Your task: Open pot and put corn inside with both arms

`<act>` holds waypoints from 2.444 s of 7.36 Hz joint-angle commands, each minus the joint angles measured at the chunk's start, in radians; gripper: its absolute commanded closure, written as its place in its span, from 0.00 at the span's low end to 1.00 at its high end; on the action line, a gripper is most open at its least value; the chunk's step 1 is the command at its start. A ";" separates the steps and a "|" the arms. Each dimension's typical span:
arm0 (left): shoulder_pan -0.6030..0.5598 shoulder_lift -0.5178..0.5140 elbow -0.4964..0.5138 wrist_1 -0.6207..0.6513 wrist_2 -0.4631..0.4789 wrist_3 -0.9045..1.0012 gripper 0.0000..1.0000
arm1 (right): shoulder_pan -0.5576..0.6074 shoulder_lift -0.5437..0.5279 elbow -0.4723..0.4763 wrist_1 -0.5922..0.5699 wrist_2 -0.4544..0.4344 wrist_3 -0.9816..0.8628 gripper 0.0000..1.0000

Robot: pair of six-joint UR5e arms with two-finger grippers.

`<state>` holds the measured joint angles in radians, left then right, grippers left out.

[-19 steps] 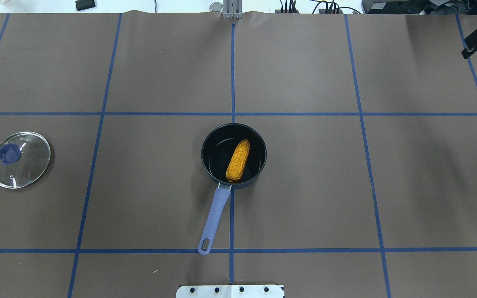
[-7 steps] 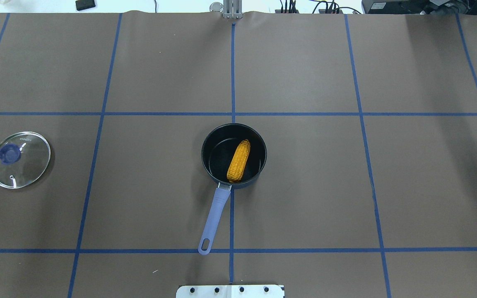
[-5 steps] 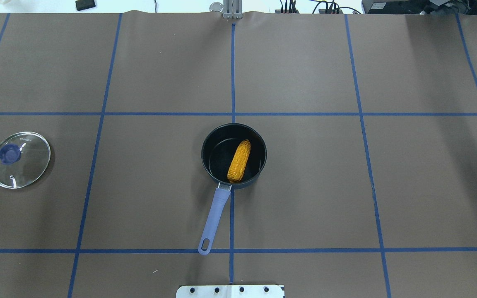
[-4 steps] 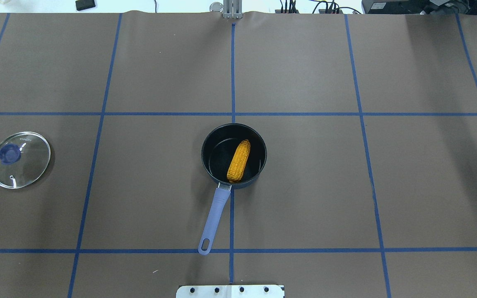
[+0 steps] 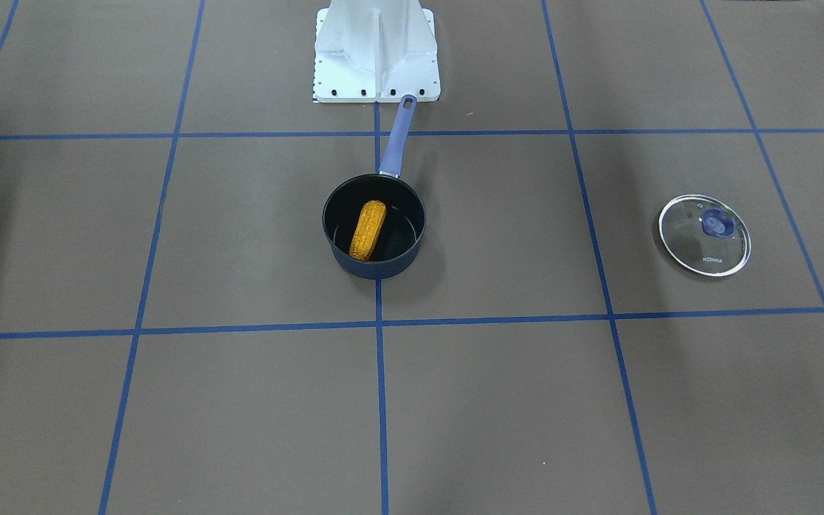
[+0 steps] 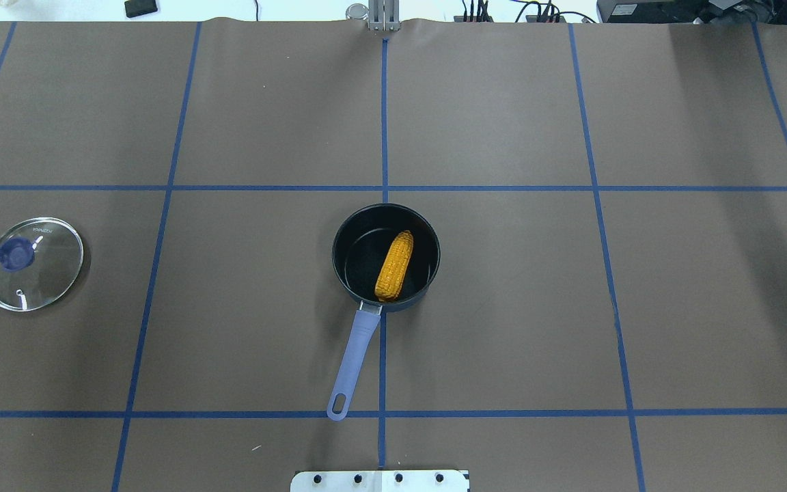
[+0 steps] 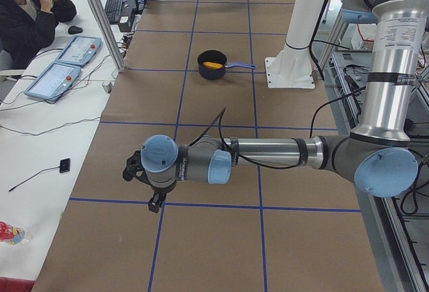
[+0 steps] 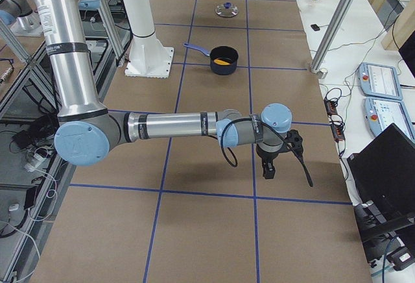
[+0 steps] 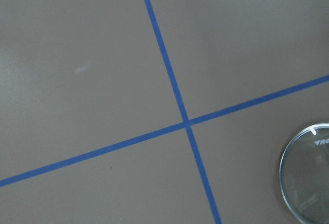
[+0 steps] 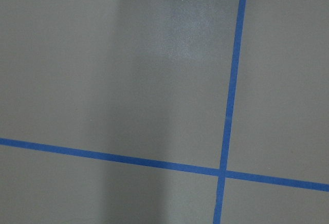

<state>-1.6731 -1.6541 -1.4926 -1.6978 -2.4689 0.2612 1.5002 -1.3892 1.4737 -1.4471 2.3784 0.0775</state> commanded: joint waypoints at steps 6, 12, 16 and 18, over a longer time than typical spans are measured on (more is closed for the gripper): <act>0.006 0.096 -0.103 -0.091 -0.005 -0.146 0.02 | 0.002 -0.112 0.123 0.013 0.012 0.077 0.00; 0.006 0.102 -0.087 -0.092 -0.004 -0.136 0.02 | 0.002 -0.119 0.119 0.013 0.008 0.077 0.00; 0.003 0.111 -0.075 -0.097 0.001 -0.131 0.02 | 0.002 -0.119 0.120 0.013 0.008 0.077 0.00; 0.003 0.111 -0.077 -0.095 0.001 -0.132 0.02 | 0.002 -0.120 0.117 0.013 0.008 0.077 0.00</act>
<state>-1.6705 -1.5433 -1.5697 -1.7942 -2.4691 0.1293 1.5015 -1.5087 1.5923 -1.4343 2.3867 0.1549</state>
